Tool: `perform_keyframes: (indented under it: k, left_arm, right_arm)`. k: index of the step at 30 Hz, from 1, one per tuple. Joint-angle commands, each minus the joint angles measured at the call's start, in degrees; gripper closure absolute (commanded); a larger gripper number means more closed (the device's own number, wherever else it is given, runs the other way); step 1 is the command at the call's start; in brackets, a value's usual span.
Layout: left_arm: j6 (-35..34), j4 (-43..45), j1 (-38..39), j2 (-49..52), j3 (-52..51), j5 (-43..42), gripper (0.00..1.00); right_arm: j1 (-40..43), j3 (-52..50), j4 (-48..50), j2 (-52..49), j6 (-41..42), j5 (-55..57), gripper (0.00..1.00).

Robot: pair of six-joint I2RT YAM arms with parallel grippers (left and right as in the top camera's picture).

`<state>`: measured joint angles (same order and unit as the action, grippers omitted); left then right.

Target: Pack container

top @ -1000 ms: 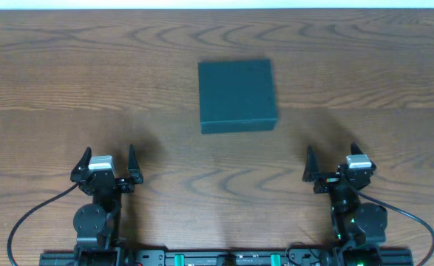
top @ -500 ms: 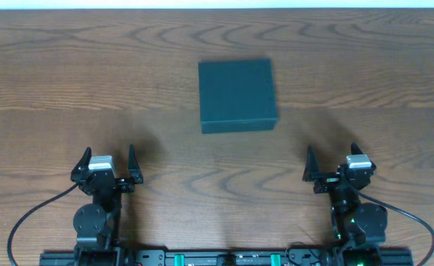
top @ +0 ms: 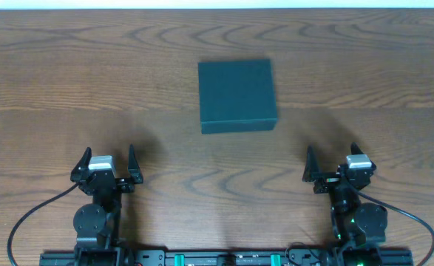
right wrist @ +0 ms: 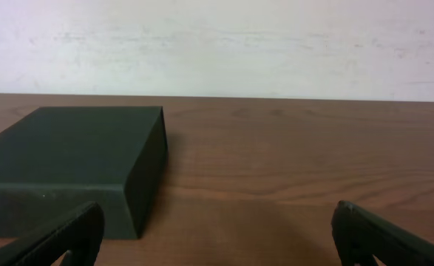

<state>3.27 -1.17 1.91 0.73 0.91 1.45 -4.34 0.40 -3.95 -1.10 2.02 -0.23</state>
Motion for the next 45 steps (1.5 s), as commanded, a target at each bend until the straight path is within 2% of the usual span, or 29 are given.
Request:
perform_keyframes:
  k: [1,45]
  left_arm:
    - [0.85,-3.1,-0.39,-0.48,-0.63,0.37,0.05]
    - [0.85,-3.1,-0.39,-0.48,-0.63,0.39,0.05]
  right_arm:
    - [0.55,-0.09,-0.35,-0.02,-1.03,0.17,0.01]
    - [0.55,-0.09,-0.35,-0.02,-1.03,0.17,0.01]
